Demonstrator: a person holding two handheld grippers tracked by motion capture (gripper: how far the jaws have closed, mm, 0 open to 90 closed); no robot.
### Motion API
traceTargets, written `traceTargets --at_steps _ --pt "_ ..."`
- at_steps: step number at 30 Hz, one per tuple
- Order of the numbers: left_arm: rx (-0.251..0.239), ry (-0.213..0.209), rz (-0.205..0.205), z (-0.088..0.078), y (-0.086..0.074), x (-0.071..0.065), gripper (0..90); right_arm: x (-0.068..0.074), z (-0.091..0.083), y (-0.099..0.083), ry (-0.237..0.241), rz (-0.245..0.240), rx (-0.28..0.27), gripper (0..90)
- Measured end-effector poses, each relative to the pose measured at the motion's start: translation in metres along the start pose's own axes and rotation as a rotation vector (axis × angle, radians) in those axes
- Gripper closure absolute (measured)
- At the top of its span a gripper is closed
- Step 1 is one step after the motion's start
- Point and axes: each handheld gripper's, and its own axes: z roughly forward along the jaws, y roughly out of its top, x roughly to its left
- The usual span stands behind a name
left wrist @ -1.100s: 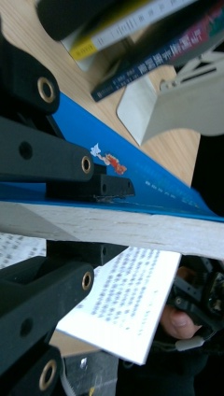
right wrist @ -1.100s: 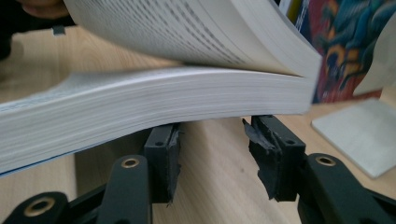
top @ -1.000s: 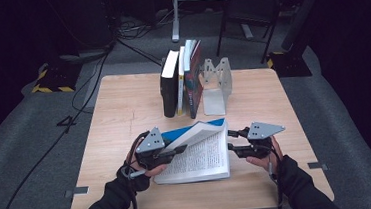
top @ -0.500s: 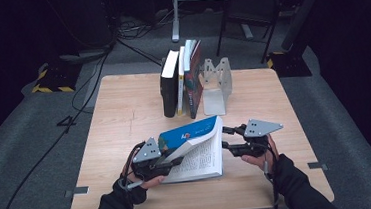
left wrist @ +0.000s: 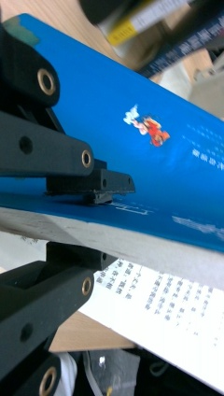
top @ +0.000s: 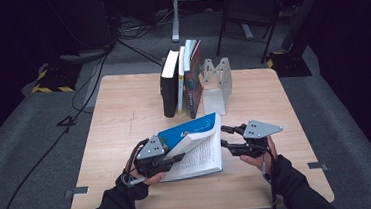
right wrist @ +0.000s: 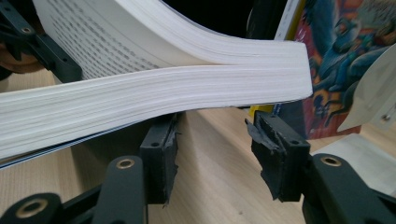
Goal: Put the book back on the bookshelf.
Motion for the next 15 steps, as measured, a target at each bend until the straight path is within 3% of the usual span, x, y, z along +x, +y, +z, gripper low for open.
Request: traceTargets --at_steps 7,11,15 --pt "-0.031 -0.050 0.016 0.017 0.013 -0.003 73.9 -0.010 -0.018 0.009 -0.046 -0.002 -0.053 52.3" --pt "-0.046 -0.062 0.032 0.023 0.020 -0.007 73.8 -0.021 -0.030 0.019 -0.023 -0.004 -0.067 52.2" --pt "-0.066 -0.067 0.034 0.022 0.019 -0.007 72.5 -0.020 -0.031 0.026 -0.021 -0.017 -0.071 52.2"
